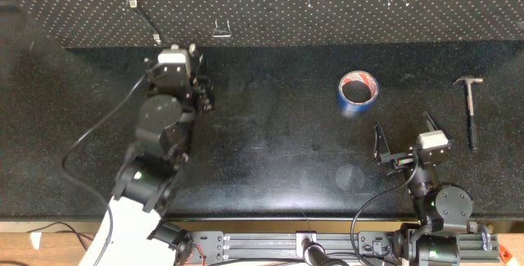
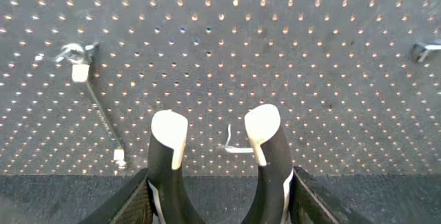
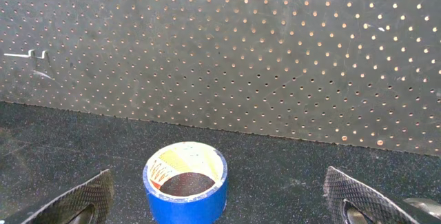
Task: Place Tools Onto Pegboard
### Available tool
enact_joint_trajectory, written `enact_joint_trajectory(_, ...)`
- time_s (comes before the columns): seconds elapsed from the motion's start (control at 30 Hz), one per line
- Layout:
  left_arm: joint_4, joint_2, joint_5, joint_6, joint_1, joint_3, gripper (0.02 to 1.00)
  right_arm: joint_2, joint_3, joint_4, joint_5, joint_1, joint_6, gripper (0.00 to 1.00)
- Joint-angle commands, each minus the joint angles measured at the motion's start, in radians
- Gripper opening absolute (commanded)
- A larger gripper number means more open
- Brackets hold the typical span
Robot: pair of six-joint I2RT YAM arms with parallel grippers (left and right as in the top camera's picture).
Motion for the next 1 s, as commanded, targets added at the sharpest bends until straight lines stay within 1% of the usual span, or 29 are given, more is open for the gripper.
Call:
enact_joint_trajectory(0.03,0.220,0.145,-0.040,0.037,0.005,-0.002,0.029,-0.007,-0.004,-0.003,0.000,0.006,0.015,0.996)
enact_joint_trajectory(0.1,0.343,0.219,-0.039,0.037,0.011,-0.002,0.025,-0.007,-0.004,-0.003,0.000,0.006,0.015,0.996)
enact_joint_trajectory(0.5,0.668,0.391,-0.040,0.038,0.040,-0.002,0.027,-0.007,-0.004,-0.003,0.000,0.006,0.015,0.996)
enact_joint_trajectory(0.77,0.823,0.476,-0.039,0.037,0.073,-0.001,0.027,-0.007,-0.004,-0.003,0.001,0.006,0.015,0.996)
enact_joint_trajectory(1.0,0.958,0.540,-0.025,0.037,0.075,0.002,0.029,-0.007,-0.004,-0.003,0.000,0.006,0.015,0.996)
